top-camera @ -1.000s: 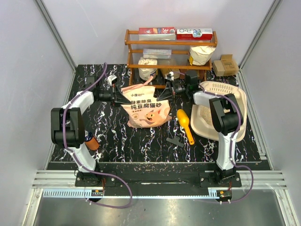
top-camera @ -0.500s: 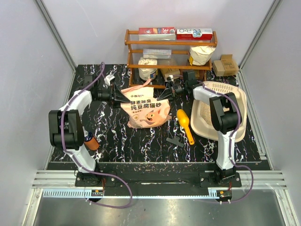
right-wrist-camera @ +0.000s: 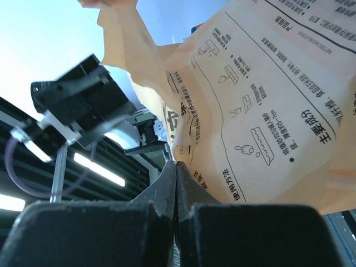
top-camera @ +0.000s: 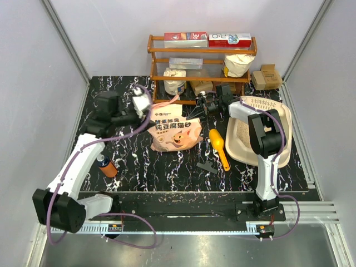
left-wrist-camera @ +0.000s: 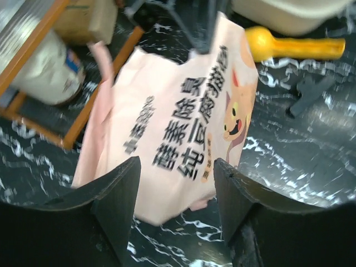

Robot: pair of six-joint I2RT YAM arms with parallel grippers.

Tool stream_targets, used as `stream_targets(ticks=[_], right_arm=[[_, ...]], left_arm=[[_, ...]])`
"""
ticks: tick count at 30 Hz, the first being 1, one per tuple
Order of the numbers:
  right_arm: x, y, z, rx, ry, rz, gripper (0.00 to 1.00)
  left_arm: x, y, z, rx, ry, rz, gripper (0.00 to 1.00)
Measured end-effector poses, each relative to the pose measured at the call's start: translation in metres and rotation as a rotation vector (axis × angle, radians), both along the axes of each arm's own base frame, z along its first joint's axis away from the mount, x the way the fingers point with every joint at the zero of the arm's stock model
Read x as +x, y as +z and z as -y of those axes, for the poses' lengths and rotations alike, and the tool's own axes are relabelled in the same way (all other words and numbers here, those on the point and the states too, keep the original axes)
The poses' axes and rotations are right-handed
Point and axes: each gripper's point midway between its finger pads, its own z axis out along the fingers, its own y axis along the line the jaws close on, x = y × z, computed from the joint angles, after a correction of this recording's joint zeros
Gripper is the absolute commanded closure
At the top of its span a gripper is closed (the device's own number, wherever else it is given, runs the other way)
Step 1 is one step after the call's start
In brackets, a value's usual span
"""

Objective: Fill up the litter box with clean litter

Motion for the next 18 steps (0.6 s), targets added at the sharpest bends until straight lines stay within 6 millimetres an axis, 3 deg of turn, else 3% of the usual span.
stream_targets(ticks=[3, 9, 18], right_arm=[[-0.001, -0.001, 0.000, -0.006, 0.000, -0.018, 1.00], [-0.002, -0.002, 0.001, -0.013, -0.001, -0.039, 1.00], [-0.005, -0.008, 0.004, -0.024, -0.006, -0.074, 1.00]], left_arm=[[-0.003, -0.021, 0.029, 0.126, -0.162, 0.111, 0.40], [0.009, -0.057, 0.059, 0.242, -0.311, 0.184, 0.41], [0.016, -0.072, 0.099, 0.269, -0.428, 0.215, 0.45]])
